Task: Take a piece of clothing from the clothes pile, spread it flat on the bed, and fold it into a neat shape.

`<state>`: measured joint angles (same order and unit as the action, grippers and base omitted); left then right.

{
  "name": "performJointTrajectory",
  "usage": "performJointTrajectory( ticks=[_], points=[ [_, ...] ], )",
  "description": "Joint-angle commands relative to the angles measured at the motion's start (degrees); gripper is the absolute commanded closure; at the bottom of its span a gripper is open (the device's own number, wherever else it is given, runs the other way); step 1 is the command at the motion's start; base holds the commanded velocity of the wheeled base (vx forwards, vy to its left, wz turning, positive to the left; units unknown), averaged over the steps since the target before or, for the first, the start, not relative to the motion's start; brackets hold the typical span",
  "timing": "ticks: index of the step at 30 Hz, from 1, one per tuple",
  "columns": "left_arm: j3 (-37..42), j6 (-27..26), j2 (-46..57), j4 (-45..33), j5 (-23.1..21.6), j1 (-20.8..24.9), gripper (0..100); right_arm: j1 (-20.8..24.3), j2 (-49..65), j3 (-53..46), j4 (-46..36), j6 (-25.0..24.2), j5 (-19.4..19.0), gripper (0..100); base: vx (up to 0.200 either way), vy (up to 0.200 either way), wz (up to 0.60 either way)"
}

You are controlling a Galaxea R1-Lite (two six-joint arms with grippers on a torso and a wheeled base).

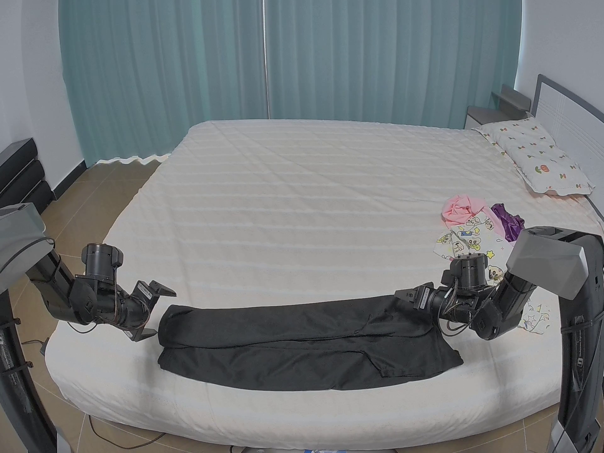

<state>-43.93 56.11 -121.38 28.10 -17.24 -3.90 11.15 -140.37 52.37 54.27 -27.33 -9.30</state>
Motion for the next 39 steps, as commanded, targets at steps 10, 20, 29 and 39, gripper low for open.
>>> performJointTrajectory(
  ticks=[10,20,29,39],
  points=[
    [0.2,0.0,-0.3,0.0,0.1,0.0,0,-0.6,1.6,-2.6,1.2,-4.0,0.5,0,0.0,0.0,0.0],
    [0.3,0.0,-0.3,0.1,0.1,0.0,0,-0.3,1.2,-5.3,1.2,-4.4,0.2,0,0.0,0.0,0.0],
    [0.2,0.1,-0.3,0.1,0.0,0.0,0,0.1,2.3,-7.5,0.7,-3.1,1.0,100,0.0,0.0,0.0],
    [0.3,0.1,-0.3,0.1,0.0,-0.1,0,0.4,8.7,-10.8,2.8,-2.9,0.4,100,0.0,0.0,0.0]
  ],
)
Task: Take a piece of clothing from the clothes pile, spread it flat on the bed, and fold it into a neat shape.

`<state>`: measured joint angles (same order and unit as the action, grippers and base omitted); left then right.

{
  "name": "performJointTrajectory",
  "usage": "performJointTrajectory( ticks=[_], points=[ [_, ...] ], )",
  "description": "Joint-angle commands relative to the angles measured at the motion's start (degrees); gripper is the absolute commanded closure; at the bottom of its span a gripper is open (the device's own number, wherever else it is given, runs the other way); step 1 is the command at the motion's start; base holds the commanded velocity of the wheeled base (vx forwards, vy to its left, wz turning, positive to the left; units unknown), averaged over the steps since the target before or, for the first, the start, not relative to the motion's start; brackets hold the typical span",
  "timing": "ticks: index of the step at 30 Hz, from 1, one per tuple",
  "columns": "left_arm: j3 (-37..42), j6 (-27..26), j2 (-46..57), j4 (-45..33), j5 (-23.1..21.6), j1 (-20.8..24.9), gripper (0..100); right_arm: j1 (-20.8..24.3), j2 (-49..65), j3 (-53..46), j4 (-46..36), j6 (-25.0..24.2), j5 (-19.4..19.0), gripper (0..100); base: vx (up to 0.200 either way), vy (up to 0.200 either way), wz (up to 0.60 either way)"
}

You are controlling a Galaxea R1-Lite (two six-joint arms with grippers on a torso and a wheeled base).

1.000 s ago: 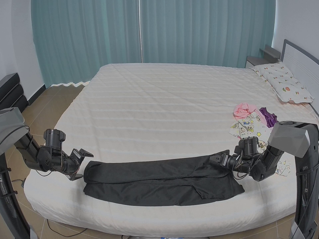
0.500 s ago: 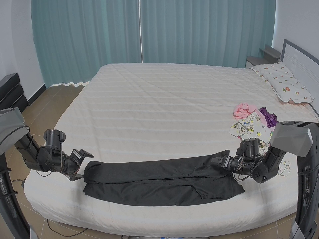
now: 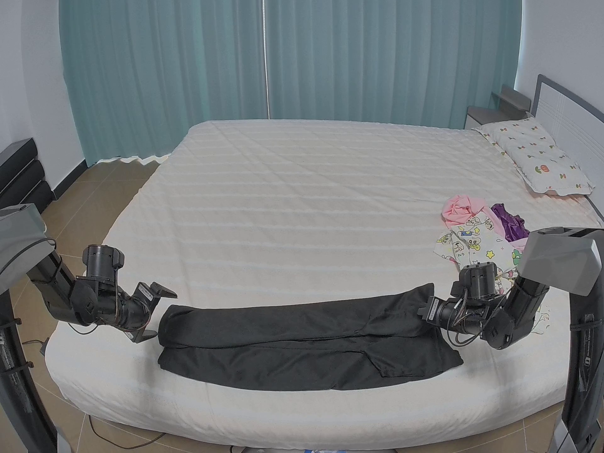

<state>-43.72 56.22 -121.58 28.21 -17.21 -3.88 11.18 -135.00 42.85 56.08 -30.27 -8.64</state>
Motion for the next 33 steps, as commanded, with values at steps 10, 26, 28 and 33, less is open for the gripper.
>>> performJointTrajectory(
  ticks=[10,26,28,33],
  points=[
    [0.0,0.0,-0.1,0.0,0.0,0.0,0,1.7,1.0,-1.2,9.1,1.4,-0.5,100,0.0,0.0,0.0],
    [0.1,-0.1,-0.2,0.0,0.1,0.0,0,-0.9,-8.4,7.0,7.5,4.0,3.1,0,0.0,0.0,0.0],
    [0.2,-0.1,-0.1,0.0,0.1,0.0,0,-0.5,-9.3,7.8,7.3,4.1,4.1,0,0.0,0.0,0.0],
    [0.2,-0.1,-0.1,0.0,0.1,0.0,0,-0.6,-5.3,8.3,7.7,4.3,4.2,0,0.0,0.0,0.0]
  ],
)
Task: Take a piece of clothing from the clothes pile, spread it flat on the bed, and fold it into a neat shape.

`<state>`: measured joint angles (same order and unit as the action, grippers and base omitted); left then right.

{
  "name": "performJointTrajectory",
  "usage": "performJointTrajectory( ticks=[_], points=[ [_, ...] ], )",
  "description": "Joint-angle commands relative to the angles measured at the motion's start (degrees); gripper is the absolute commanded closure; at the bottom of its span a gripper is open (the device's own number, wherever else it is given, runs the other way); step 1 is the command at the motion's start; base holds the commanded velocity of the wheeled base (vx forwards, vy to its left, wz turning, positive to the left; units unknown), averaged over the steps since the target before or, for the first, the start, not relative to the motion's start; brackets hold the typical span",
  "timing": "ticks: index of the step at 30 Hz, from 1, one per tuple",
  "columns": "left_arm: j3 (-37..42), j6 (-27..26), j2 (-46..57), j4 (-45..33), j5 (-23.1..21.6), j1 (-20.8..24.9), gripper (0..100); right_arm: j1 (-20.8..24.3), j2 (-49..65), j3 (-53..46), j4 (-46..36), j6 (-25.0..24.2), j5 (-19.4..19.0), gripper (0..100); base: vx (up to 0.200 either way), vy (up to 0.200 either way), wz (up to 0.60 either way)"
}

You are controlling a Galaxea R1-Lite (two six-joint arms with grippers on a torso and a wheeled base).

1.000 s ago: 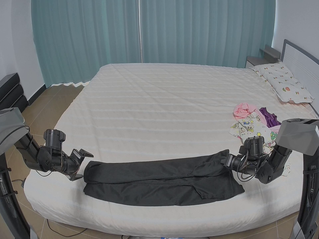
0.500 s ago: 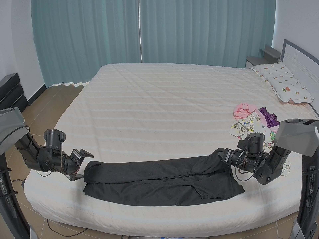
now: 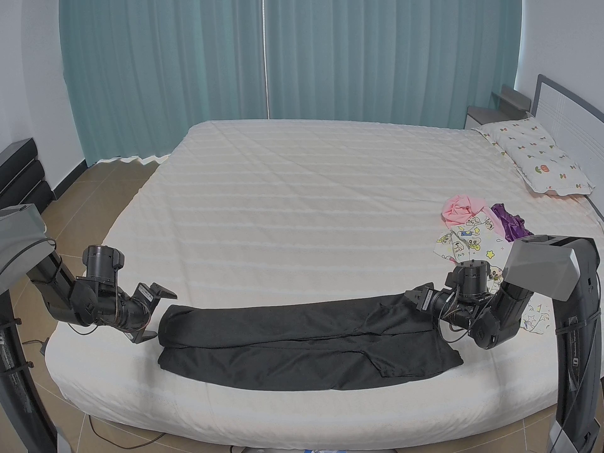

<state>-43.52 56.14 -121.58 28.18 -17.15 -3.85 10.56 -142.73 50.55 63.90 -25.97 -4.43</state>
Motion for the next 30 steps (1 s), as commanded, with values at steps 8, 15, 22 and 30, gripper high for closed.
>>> performJointTrajectory(
  ticks=[8,15,22,30],
  points=[
    [0.1,0.0,-0.1,0.0,0.0,0.0,0,5.7,4.3,2.5,-3.4,0.3,0.1,0,0.0,0.0,0.0],
    [0.2,0.0,-0.1,0.0,0.1,0.0,0,9.0,0.2,10.3,-12.8,4.1,0.6,0,0.0,0.0,0.0],
    [0.2,0.0,-0.1,0.0,0.2,0.0,0,10.4,-2.5,14.3,-16.0,6.4,3.0,0,0.0,0.0,0.0],
    [0.2,0.0,-0.1,0.0,0.2,0.0,0,10.6,-2.3,15.1,-18.2,7.7,2.5,100,0.0,0.0,0.0]
  ],
)
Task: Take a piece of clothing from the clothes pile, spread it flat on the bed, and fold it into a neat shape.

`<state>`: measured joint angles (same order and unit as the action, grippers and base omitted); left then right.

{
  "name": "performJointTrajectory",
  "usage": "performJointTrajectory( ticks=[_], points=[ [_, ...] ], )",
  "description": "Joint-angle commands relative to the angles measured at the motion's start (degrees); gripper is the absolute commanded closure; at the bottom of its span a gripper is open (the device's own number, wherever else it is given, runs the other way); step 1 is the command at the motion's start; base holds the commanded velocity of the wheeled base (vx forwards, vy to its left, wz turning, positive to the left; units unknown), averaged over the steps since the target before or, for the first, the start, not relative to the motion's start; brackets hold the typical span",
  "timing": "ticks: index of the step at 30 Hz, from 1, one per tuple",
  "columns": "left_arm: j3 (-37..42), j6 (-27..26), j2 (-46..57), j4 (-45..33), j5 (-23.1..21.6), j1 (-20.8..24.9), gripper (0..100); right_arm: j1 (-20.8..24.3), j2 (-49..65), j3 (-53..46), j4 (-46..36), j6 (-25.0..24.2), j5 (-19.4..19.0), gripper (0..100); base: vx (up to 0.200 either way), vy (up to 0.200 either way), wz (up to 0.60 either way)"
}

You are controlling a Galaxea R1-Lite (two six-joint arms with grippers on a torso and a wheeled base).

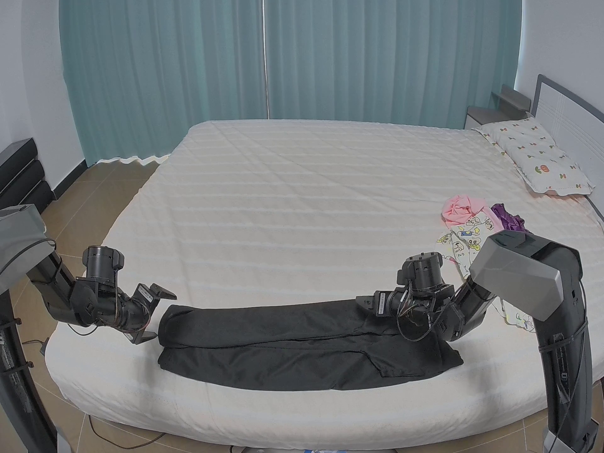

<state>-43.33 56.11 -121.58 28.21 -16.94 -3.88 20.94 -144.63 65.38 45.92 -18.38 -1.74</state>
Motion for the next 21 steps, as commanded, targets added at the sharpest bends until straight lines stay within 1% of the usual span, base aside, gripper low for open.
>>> performJointTrajectory(
  ticks=[1,5,11,16,17,21],
  points=[
    [0.0,0.0,-0.1,0.0,0.0,0.0,0,0.3,-0.4,0.5,-0.8,0.4,-0.3,100,0.0,0.0,0.0],
    [0.0,0.0,-0.1,0.0,0.0,0.0,0,0.6,0.0,1.6,-5.2,0.4,-0.2,100,0.0,0.0,0.0],
    [-0.1,0.0,-0.1,0.0,0.0,0.0,0,0.6,0.0,1.9,-5.4,0.4,-0.2,100,0.0,0.0,0.0],
    [-0.1,0.0,-0.1,0.0,0.0,0.0,0,1.2,-0.3,2.7,-2.0,0.1,0.3,100,0.0,0.0,0.0],
    [-0.1,0.0,-0.1,0.0,0.0,0.0,0,1.6,-0.5,2.7,0.0,0.1,0.4,100,0.0,0.0,0.0],
    [-0.1,0.0,-0.1,0.0,0.0,0.0,0,2.6,-0.7,2.7,1.7,0.2,0.5,100,0.0,0.0,0.0]
  ],
)
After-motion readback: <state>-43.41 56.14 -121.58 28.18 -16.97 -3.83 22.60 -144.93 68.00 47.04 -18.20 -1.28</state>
